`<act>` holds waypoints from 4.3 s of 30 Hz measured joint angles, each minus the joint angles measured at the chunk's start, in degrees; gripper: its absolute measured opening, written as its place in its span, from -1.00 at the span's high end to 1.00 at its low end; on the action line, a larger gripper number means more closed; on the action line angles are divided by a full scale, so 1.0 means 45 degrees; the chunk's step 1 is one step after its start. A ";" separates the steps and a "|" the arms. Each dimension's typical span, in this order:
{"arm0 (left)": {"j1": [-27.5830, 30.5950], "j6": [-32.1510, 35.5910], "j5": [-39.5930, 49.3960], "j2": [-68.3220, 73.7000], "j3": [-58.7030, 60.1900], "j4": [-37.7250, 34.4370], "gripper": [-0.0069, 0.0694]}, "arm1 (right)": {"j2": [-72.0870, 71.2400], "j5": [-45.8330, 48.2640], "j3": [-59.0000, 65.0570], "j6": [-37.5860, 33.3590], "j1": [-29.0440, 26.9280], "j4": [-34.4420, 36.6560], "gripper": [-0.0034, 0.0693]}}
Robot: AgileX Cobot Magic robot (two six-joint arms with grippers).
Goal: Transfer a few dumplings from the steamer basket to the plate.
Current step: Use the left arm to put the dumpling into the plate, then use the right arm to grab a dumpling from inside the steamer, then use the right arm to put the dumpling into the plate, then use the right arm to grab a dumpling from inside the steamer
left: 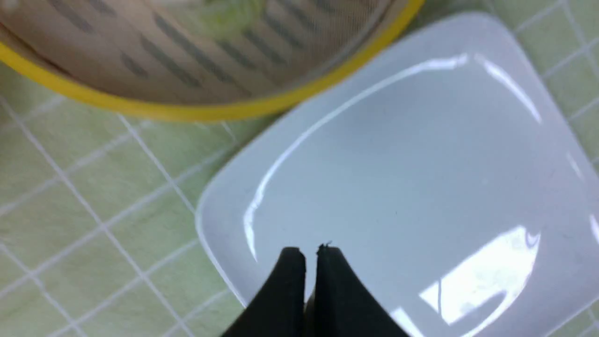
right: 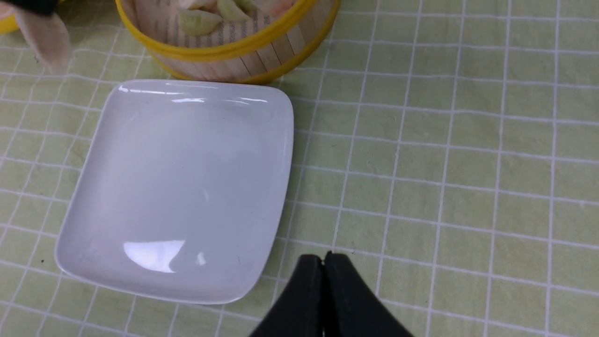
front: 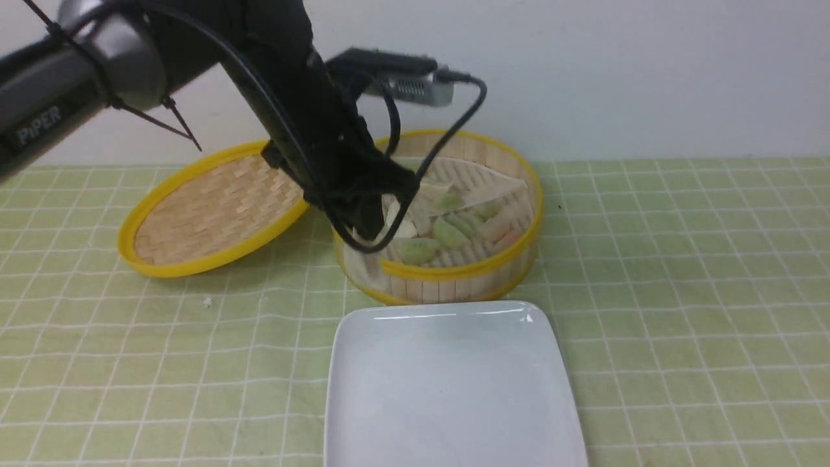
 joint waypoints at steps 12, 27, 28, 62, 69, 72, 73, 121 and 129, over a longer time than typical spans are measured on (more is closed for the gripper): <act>-0.1578 0.0000 -0.1507 0.1230 0.1719 -0.0100 0.57 | 0.1506 0.0028 -0.0016 -0.1214 0.0000 0.0721 0.95; -0.0898 -0.1019 -0.0521 -0.1951 0.1330 0.1570 0.70 | 0.8505 -0.1531 -0.4094 -0.2938 0.2421 0.1001 0.92; -0.0804 -0.1113 -0.0408 -0.2429 0.1330 0.1694 0.75 | 0.9070 -0.1542 -0.4621 -0.2938 0.2648 0.0834 0.90; -0.0704 -0.2742 0.0505 -1.1790 0.5569 0.3588 0.83 | 2.1506 -0.0428 -1.6206 -0.1179 0.4928 -0.2996 0.36; -0.0704 -0.2742 0.0516 -1.1790 0.5569 0.3663 0.83 | 2.0649 -0.0276 -1.6822 -0.0098 0.4928 -0.2831 0.89; -0.0704 -0.2742 0.0516 -1.1790 0.5569 0.3663 0.83 | 1.9265 -0.0291 -1.6119 0.0166 0.4956 -0.2818 0.90; -0.0704 -0.2742 0.0516 -1.1790 0.5569 0.3663 0.83 | 1.8798 -0.0291 -1.5701 0.0197 0.4972 -0.2818 0.90; -0.0704 -0.2742 0.0412 -1.1790 0.5569 0.3658 0.83 | 2.0599 -0.2856 -1.4667 -0.1168 0.4934 -0.1541 -0.29; -0.0704 -0.2742 0.0439 -1.1790 0.5569 0.3672 0.83 | 2.0537 -0.0826 -1.5315 -0.0936 0.5291 -0.1047 -0.14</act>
